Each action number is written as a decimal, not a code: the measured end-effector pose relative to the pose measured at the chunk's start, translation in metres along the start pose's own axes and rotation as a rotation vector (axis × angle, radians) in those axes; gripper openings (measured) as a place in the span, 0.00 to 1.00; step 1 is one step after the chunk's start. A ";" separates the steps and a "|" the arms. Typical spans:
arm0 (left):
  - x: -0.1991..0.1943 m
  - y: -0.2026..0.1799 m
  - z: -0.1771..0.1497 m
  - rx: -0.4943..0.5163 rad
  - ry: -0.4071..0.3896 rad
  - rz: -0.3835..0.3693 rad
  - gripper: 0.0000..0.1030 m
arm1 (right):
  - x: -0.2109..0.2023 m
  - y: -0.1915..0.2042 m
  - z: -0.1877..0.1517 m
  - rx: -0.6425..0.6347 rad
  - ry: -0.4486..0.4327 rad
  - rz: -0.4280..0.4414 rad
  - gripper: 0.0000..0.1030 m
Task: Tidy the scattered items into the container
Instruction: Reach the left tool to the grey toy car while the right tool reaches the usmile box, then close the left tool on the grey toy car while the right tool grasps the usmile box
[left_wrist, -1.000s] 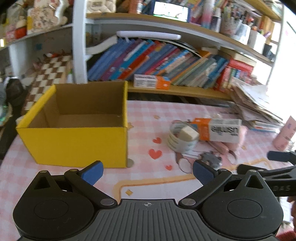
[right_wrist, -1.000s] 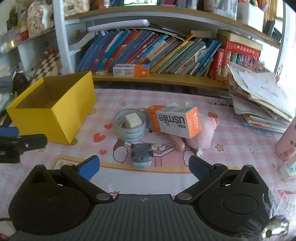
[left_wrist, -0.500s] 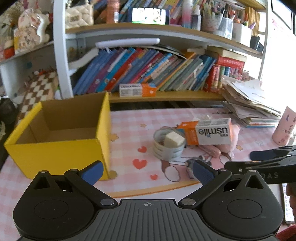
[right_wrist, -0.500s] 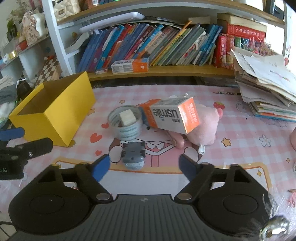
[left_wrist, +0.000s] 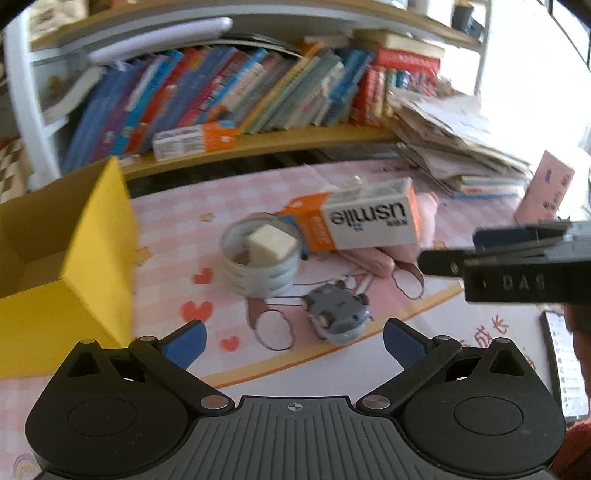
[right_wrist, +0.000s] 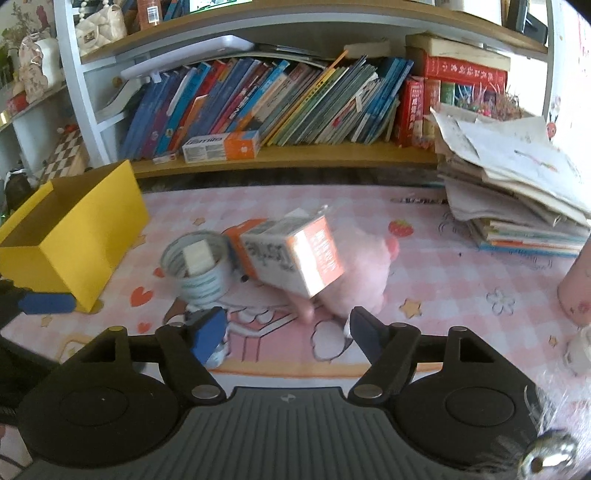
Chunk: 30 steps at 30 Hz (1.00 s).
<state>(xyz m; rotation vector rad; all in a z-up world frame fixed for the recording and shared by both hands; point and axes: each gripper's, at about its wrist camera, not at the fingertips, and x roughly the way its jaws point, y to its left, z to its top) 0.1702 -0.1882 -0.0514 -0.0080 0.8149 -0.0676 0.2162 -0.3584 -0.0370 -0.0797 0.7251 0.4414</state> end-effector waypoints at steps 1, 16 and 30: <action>0.005 -0.001 0.002 0.003 0.009 -0.010 0.99 | 0.002 -0.002 0.001 -0.008 -0.003 -0.002 0.71; 0.075 -0.019 0.019 0.030 0.100 -0.050 0.90 | 0.044 0.001 0.022 -0.277 -0.055 -0.008 0.77; 0.094 -0.009 0.015 -0.016 0.148 -0.068 0.52 | 0.084 0.009 0.034 -0.334 -0.006 0.044 0.62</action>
